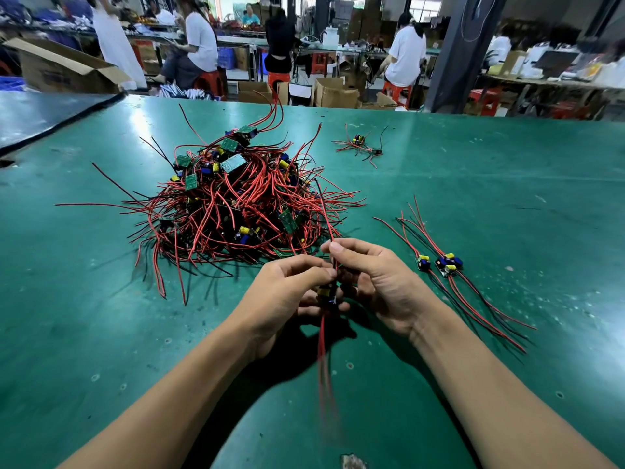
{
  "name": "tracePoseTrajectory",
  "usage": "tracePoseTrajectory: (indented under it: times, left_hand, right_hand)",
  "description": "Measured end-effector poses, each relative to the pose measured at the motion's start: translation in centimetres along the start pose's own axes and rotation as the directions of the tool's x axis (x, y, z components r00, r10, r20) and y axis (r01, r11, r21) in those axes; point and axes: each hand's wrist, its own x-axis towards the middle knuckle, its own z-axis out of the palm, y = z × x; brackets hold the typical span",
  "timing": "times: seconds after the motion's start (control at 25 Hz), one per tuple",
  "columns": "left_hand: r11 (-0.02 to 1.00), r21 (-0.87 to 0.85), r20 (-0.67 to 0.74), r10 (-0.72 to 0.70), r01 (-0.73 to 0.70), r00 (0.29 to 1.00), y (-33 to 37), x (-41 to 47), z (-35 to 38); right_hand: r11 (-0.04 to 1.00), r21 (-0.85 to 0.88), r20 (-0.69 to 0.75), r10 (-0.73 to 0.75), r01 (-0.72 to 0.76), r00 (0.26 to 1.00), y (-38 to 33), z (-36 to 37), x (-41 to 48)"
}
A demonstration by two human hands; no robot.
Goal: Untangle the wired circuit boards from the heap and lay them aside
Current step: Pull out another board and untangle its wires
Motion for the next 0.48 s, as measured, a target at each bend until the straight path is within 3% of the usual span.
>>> tracePoseTrajectory:
  times: [0.12,0.28,0.48]
  left_hand:
    - [1.0,0.014,0.002,0.02,-0.02,1.0,0.03,-0.02,0.01]
    - [0.999,0.011,0.009,0.051,-0.051,0.999,-0.13,-0.12,0.17]
    - [0.998,0.003,-0.046,0.057,-0.057,0.997,-0.43,-0.03,0.15]
  right_hand:
    - [1.0,-0.011,-0.024,0.013,-0.013,1.0,0.19,0.13,0.09]
    - [0.992,0.127,-0.059,0.012,-0.005,0.998,0.41,0.14,0.34]
    - [1.0,0.011,0.011,0.0,0.0,1.0,0.74,-0.06,0.36]
